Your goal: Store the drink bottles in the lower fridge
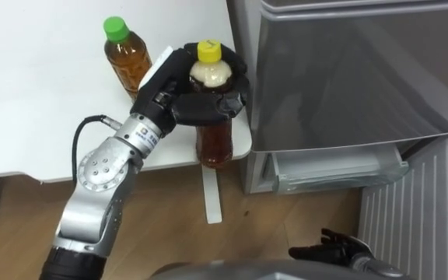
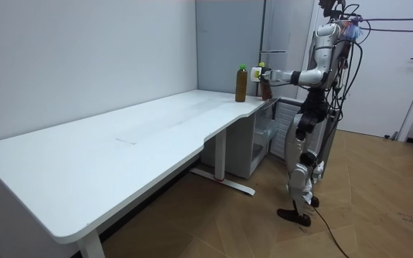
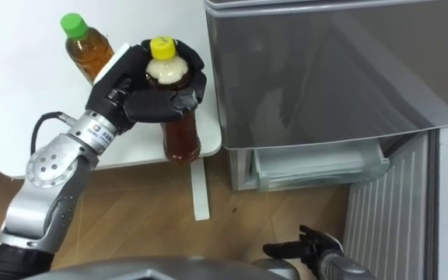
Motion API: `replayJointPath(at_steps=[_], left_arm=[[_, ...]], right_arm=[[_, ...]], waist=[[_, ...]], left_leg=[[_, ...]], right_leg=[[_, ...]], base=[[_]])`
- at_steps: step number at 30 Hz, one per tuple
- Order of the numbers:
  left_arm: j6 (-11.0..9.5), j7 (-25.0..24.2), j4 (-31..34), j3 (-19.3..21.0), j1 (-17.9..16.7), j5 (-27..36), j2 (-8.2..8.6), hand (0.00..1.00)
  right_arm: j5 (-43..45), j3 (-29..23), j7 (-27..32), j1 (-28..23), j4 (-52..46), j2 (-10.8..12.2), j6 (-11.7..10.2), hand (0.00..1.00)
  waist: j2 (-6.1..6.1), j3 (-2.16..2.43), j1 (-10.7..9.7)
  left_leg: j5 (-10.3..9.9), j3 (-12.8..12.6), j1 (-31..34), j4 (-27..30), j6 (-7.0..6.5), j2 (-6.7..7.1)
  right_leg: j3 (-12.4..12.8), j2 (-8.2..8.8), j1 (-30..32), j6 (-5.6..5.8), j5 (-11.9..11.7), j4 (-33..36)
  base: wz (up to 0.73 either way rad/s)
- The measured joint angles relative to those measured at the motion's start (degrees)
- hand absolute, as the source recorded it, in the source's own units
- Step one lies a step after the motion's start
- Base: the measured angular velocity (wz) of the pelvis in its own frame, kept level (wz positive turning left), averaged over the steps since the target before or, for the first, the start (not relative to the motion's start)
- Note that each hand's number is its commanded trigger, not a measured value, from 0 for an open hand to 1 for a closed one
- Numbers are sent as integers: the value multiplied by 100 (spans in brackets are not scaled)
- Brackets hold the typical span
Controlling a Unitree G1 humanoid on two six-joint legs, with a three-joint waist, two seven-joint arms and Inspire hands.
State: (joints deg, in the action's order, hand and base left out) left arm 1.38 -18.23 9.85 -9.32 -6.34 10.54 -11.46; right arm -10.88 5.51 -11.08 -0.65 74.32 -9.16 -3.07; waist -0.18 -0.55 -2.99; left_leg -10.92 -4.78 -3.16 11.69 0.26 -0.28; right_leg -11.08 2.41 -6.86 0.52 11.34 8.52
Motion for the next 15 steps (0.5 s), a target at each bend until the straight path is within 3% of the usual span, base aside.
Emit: replayJointPath(at_steps=[15], left_arm=[[0, 37, -82, -78, -121, -10, -61, 100]], right_arm=[[59, 239, -5, 20, -200, -7, -2, 0]], waist=[[-2, -8, 23]], left_leg=[[1, -1, -46, -33, -1, -3]], right_leg=[[-3, 1, -37, 0, 0, 30]], base=[[0]])
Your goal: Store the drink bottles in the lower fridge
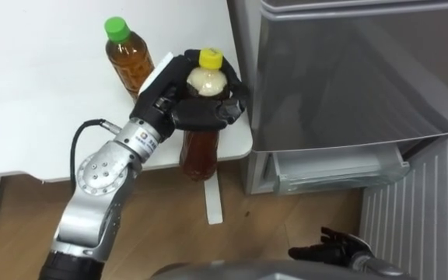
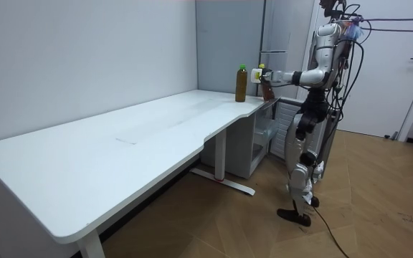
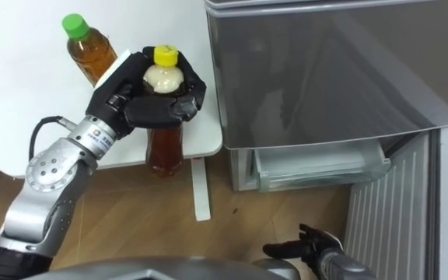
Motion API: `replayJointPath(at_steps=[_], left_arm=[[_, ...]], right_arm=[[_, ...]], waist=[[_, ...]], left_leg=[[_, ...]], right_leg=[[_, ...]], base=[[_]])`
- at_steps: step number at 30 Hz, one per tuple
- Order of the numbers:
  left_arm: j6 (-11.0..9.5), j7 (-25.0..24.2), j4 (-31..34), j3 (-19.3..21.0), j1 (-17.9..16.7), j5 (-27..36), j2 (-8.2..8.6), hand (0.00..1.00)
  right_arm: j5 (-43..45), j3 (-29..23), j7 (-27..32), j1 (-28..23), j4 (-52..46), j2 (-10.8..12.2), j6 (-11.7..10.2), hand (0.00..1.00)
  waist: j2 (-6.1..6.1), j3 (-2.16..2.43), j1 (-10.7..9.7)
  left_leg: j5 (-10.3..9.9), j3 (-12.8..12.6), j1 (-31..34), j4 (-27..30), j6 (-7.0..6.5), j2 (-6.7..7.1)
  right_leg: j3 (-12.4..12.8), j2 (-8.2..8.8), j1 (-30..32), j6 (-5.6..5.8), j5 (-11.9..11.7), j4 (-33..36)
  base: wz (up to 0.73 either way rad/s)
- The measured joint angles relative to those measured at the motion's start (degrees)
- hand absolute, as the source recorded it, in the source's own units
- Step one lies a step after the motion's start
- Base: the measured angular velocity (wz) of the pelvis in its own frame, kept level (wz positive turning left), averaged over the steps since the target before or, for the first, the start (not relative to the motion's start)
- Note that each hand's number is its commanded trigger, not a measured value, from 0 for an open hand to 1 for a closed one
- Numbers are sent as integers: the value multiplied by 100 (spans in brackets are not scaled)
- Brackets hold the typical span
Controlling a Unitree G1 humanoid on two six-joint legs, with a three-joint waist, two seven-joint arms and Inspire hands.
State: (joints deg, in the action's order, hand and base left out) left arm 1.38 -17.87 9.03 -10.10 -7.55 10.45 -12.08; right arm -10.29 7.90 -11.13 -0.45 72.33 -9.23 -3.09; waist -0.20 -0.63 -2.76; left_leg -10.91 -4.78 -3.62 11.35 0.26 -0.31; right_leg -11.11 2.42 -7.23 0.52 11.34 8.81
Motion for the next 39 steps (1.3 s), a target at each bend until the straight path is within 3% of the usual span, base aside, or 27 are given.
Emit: replayJointPath(at_steps=[13, 18, 28, 39], left_arm=[[-2, -397, -174, -85, -5, 67, 35, 100], [0, -479, -354, -84, -30, 88, 21, 100], [127, -750, -513, -150, -353, 138, 78, 100], [127, -827, -513, -234, -355, 138, 110, 100]], right_arm=[[893, 586, -885, 77, -1539, 66, 2, 0], [1159, 790, -1395, 95, -2121, 107, 208, 0], [1303, 888, -2242, 101, -3185, 116, 562, 0], [1271, 1124, -2840, 96, -3933, 145, 579, 0]], waist=[[-41, -2, 305], [-42, -1, 331], [-155, -21, 456], [-180, -2, 493]], left_leg=[[0, 13, 145, 48, -1, -12], [0, 116, 213, 58, -1, -3], [-37, 294, 335, 312, -46, 23], [-78, 364, 413, 445, -97, 78]], right_leg=[[-39, 9, 153, -5, -3, 86], [-168, 17, 158, -5, -3, 106], [-288, 30, 78, -2, -1, 125], [-369, 84, 85, 37, 26, 190]], base=[[0], [10], [12], [4]])
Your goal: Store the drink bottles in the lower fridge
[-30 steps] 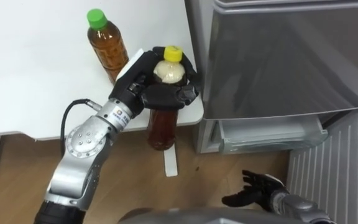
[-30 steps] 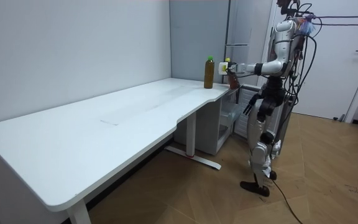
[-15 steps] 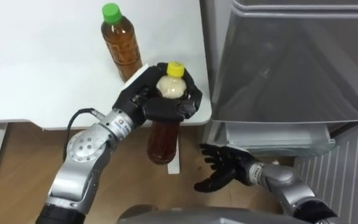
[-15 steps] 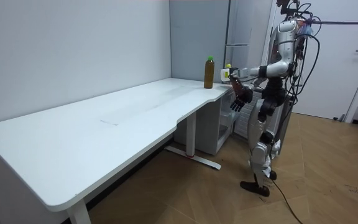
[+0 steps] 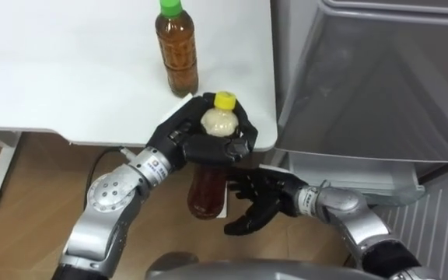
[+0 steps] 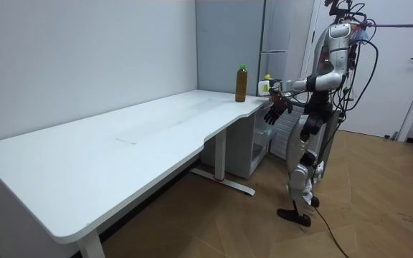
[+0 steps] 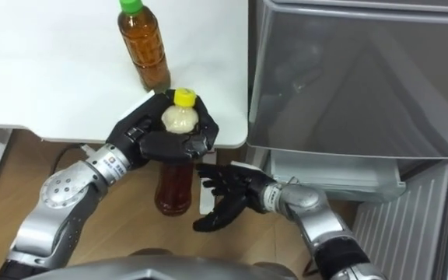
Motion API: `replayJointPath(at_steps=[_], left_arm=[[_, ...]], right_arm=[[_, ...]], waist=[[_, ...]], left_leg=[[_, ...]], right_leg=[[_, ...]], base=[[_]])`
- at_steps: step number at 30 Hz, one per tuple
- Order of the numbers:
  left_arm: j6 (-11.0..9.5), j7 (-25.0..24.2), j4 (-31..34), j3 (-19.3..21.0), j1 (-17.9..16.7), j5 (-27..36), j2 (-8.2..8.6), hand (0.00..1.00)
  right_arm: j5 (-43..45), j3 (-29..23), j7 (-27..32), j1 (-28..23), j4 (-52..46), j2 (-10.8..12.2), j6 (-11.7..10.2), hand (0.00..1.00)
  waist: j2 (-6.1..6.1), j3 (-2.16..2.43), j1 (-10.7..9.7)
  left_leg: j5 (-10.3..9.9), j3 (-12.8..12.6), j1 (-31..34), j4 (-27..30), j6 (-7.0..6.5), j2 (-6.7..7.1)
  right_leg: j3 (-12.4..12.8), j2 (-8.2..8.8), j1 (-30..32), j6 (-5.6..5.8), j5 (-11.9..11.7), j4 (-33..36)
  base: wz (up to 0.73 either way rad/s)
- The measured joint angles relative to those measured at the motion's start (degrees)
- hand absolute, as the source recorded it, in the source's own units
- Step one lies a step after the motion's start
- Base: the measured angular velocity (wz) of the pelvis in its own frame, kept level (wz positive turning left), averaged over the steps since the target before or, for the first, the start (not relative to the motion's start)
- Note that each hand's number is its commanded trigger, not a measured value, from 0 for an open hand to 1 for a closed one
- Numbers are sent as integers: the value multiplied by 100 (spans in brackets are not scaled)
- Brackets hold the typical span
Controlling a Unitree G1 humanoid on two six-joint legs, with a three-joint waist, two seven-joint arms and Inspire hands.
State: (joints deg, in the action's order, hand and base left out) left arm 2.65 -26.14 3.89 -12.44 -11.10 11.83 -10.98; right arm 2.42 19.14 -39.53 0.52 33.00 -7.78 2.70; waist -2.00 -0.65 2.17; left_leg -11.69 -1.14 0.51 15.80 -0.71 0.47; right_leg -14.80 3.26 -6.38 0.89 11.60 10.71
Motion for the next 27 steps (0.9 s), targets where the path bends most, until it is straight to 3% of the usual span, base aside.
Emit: replayJointPath(at_steps=[20, 27], left_arm=[[-6, -217, 61, -268, 3, -9, -3, 100], [-12, -296, 72, -380, 17, -8, -24, 100]], right_arm=[[-698, 415, -1009, -206, -291, 24, -6, 0], [-1223, 501, -1052, -302, -277, -66, 72, 0]], waist=[[-55, 8, -21], [19, -36, -13]], left_leg=[[-56, 160, 307, 246, -26, 4], [-84, 168, 389, 362, -40, -9]], right_leg=[[-25, 13, 223, 4, 2, 198], [-9, -2, 253, 7, -9, 219]], base=[[2], [0]])
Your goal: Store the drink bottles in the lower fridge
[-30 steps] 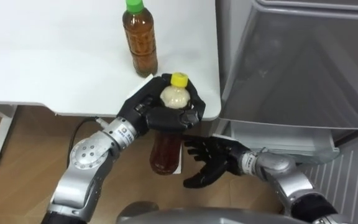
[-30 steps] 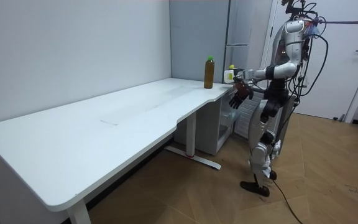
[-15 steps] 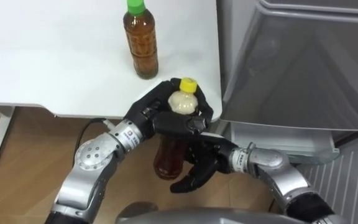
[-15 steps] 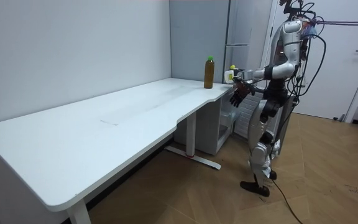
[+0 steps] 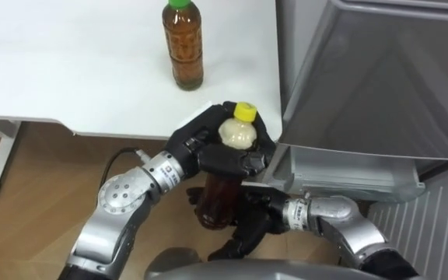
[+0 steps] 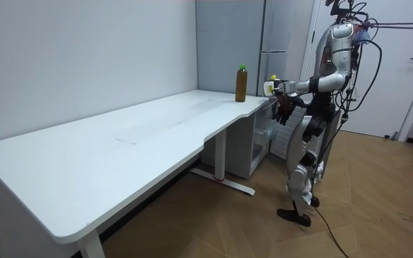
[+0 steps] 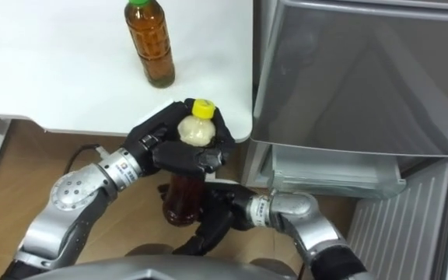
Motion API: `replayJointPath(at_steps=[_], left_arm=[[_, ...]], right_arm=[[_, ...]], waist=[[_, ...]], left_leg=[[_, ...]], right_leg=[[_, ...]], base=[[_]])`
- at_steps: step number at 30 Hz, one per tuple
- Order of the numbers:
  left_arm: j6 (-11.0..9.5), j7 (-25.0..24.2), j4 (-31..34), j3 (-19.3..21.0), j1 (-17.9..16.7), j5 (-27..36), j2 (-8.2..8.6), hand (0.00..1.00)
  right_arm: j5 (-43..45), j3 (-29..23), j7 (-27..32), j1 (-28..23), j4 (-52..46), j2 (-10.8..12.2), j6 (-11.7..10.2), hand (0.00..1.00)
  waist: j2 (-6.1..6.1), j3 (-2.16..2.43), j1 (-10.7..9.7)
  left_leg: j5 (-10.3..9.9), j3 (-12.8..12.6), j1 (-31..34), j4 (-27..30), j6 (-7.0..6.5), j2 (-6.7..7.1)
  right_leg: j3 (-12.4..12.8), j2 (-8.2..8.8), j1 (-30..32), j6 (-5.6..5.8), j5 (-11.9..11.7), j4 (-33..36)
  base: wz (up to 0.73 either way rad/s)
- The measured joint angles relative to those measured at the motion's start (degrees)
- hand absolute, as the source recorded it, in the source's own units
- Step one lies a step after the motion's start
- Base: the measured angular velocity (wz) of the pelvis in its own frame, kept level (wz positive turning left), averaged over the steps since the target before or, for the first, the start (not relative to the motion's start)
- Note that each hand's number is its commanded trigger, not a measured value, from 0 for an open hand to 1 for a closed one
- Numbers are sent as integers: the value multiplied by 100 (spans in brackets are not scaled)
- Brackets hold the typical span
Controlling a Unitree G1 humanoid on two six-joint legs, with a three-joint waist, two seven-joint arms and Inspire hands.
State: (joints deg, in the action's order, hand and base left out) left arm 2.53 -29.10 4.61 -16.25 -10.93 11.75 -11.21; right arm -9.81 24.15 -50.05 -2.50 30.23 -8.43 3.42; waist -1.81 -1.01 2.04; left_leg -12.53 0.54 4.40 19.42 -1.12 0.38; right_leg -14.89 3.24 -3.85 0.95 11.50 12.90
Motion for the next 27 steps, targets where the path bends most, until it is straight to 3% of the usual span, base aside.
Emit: replayJointPath(at_steps=[10, 27], left_arm=[[0, -24, -1, -48, 32, -1, 33, 100], [-2, 2, -2, -111, 36, -2, 31, 100]], right_arm=[[-613, 113, 25, -87, -1, -59, 112, 0], [-1640, 91, 55, -100, 0, -58, 252, 0]], waist=[[31, 6, 11], [149, 41, -11]], left_leg=[[-18, -45, -5, -4, 31, -50], [-15, -40, -12, -43, 38, -47]], right_leg=[[57, -45, 13, -9, -6, 13], [-84, -34, 3, -11, -6, -14]], base=[[-2], [0]])
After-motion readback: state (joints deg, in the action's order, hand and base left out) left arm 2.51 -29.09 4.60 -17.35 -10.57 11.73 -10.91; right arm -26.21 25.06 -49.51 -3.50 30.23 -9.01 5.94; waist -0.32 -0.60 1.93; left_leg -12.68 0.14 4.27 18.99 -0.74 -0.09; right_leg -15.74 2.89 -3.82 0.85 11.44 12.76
